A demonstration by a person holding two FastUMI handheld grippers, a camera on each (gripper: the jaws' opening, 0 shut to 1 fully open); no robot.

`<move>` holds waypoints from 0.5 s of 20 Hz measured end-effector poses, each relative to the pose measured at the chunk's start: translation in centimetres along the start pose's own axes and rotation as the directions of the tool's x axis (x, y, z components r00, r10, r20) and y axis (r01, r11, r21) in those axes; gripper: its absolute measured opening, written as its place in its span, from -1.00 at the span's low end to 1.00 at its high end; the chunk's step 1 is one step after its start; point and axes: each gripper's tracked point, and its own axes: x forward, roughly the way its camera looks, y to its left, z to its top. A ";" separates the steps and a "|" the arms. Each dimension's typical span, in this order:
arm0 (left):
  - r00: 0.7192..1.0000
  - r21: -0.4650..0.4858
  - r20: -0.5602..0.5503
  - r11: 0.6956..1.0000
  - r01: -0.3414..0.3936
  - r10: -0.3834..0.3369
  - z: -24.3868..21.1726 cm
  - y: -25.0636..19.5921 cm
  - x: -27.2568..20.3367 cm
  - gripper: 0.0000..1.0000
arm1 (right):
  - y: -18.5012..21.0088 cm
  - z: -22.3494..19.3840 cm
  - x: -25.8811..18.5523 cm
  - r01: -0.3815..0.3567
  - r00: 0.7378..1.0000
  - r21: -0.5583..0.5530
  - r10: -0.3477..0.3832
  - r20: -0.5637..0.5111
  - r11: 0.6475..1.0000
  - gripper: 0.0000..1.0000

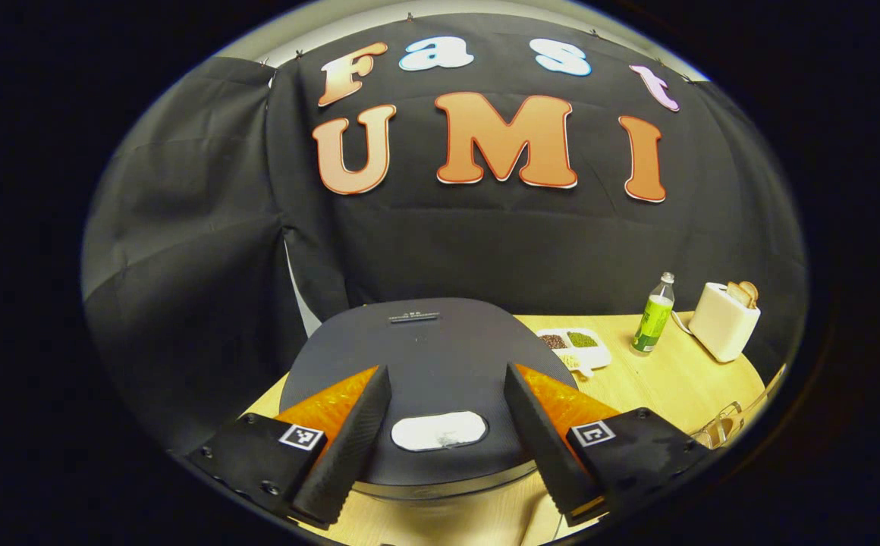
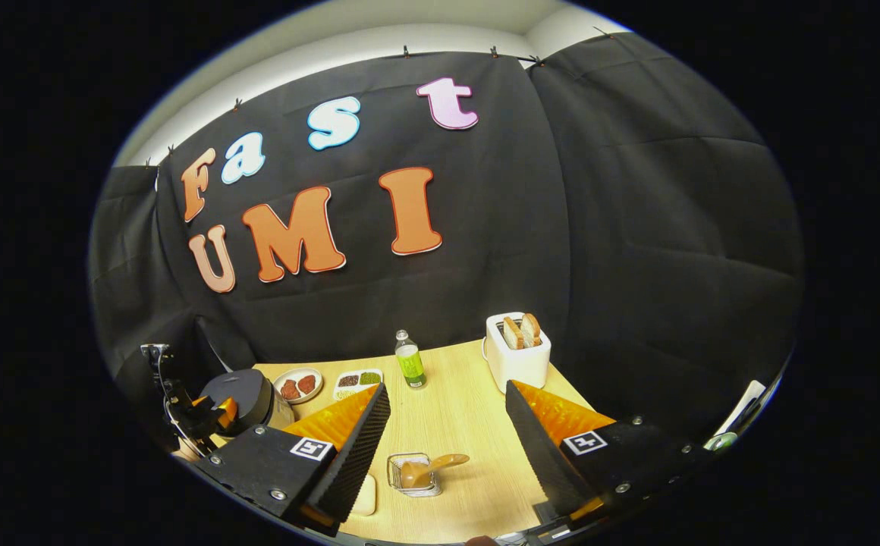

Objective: Close the left gripper, press the button to open the rice cooker; take a wooden spoon from the chopstick holder with the right hand, scoop a spoonful of rice and pour it into the rice cooker, then put the wooden spoon back into the chopstick holder.

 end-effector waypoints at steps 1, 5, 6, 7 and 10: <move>1.000 -0.006 0.002 1.000 0.001 -0.001 -0.2 -0.1 -0.2 0.96 | 0.1 -0.1 0.1 -0.001 1.000 0.001 0.001 -0.001 1.000 0.89; 1.000 -0.009 -0.016 1.000 0.000 0.000 -1.3 -0.2 -0.1 0.93 | 0.2 -0.4 0.3 0.002 1.000 -0.001 -0.002 -0.007 1.000 0.89; 1.000 -0.003 -0.002 1.000 0.002 -0.002 -1.2 -0.2 0.0 0.94 | 0.2 -0.5 0.4 0.004 1.000 -0.001 -0.004 -0.009 1.000 0.89; 1.000 -0.001 -0.006 1.000 0.000 0.000 -1.2 -0.2 -0.1 0.94 | 0.3 -0.6 0.3 0.005 1.000 0.000 -0.005 -0.010 1.000 0.89; 1.000 0.034 -0.023 0.999 0.008 -0.007 -0.1 -0.3 -0.4 0.90 | 0.4 -0.4 0.1 0.001 1.000 -0.001 -0.001 -0.005 1.000 0.89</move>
